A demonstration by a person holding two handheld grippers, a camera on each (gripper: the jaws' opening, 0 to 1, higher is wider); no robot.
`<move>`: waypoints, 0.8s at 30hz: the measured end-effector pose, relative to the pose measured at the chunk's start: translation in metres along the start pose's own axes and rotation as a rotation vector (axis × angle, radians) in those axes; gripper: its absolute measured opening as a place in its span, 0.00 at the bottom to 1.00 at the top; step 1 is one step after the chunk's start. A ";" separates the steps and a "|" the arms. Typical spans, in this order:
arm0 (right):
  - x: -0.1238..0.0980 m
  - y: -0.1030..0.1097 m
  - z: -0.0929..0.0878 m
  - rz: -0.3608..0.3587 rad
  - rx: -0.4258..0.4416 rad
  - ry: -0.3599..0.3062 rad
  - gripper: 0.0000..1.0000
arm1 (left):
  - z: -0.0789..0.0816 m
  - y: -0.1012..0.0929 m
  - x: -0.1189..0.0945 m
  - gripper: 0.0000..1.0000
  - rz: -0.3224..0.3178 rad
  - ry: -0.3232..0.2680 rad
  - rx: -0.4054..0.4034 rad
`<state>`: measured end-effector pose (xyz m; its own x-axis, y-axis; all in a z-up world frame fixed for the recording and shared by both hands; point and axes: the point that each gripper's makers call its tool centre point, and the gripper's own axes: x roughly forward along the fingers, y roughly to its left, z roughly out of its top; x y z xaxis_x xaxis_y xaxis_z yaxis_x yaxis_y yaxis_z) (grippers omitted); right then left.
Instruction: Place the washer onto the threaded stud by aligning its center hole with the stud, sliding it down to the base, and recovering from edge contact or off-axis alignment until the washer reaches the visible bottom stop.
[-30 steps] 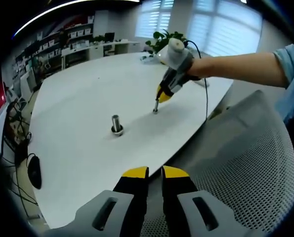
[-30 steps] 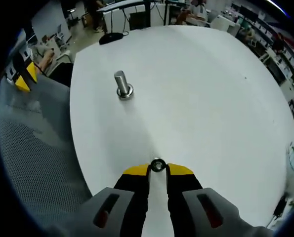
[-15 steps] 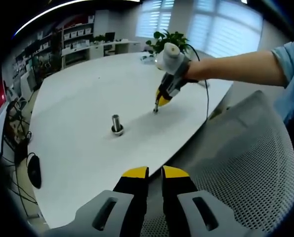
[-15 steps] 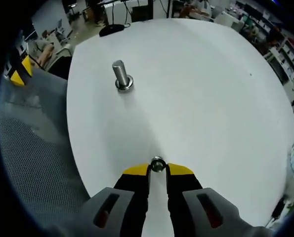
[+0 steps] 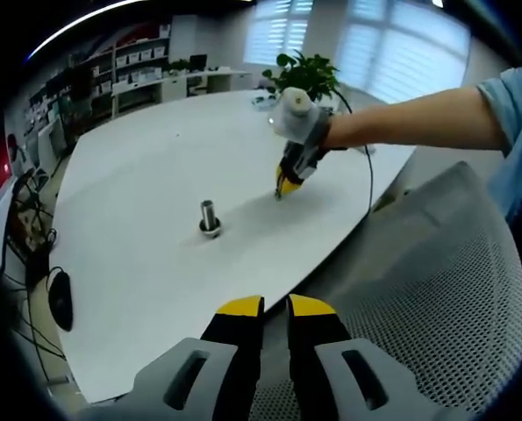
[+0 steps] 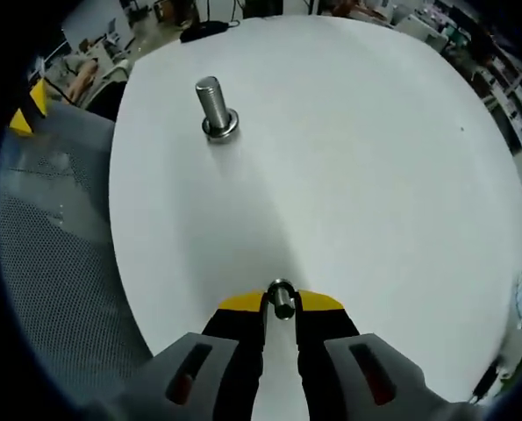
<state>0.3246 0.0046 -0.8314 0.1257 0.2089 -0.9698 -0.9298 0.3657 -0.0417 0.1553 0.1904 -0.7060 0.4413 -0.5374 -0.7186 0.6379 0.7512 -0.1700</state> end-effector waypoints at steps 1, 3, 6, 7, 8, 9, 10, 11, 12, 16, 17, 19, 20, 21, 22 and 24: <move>0.001 0.000 -0.001 -0.006 -0.009 0.005 0.15 | 0.000 0.000 0.000 0.08 0.000 -0.001 0.000; -0.001 -0.001 0.002 -0.017 -0.024 -0.005 0.15 | 0.000 0.000 0.000 0.08 0.001 -0.002 0.002; -0.001 0.001 0.003 -0.005 -0.040 -0.011 0.16 | 0.000 0.000 0.000 0.08 0.002 -0.003 -0.001; -0.001 0.001 0.002 -0.005 -0.037 -0.009 0.17 | 0.001 0.000 0.000 0.08 0.003 -0.004 -0.001; -0.001 0.001 0.003 -0.007 -0.039 -0.012 0.18 | 0.001 0.000 0.000 0.08 0.003 -0.004 -0.001; -0.002 0.001 0.002 -0.009 -0.043 -0.012 0.19 | 0.001 0.000 0.000 0.08 0.003 -0.006 -0.002; -0.002 0.001 0.001 -0.009 -0.041 -0.015 0.19 | 0.001 0.000 0.000 0.08 0.002 -0.007 -0.002; -0.005 0.000 0.002 -0.016 -0.027 -0.032 0.19 | 0.001 0.000 0.000 0.08 0.002 -0.007 -0.001; -0.006 -0.001 0.004 -0.015 -0.014 -0.048 0.18 | 0.001 0.000 0.000 0.08 0.002 -0.006 0.000; -0.018 -0.001 0.008 -0.012 0.041 -0.103 0.14 | 0.001 0.000 -0.001 0.08 0.004 -0.006 0.001; -0.020 -0.001 0.008 -0.008 0.046 -0.111 0.12 | 0.001 0.000 -0.001 0.08 0.004 -0.006 0.001; -0.023 -0.001 0.008 0.000 0.070 -0.123 0.10 | 0.001 0.001 -0.001 0.08 0.004 -0.005 0.002; -0.024 -0.002 0.008 0.001 0.077 -0.126 0.10 | 0.000 0.001 0.000 0.08 0.005 -0.004 0.003; -0.024 -0.002 0.008 0.003 0.082 -0.129 0.10 | 0.000 0.001 0.000 0.08 0.005 -0.003 0.004; -0.025 -0.002 0.008 0.004 0.094 -0.136 0.10 | 0.000 0.000 0.000 0.08 0.002 -0.003 0.002; -0.026 0.000 0.007 0.009 0.104 -0.139 0.10 | 0.000 0.000 0.000 0.08 0.002 -0.003 0.002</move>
<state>0.3234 0.0052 -0.8042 0.1710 0.3333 -0.9272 -0.8912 0.4536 -0.0013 0.1553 0.1905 -0.7055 0.4447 -0.5367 -0.7171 0.6381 0.7517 -0.1669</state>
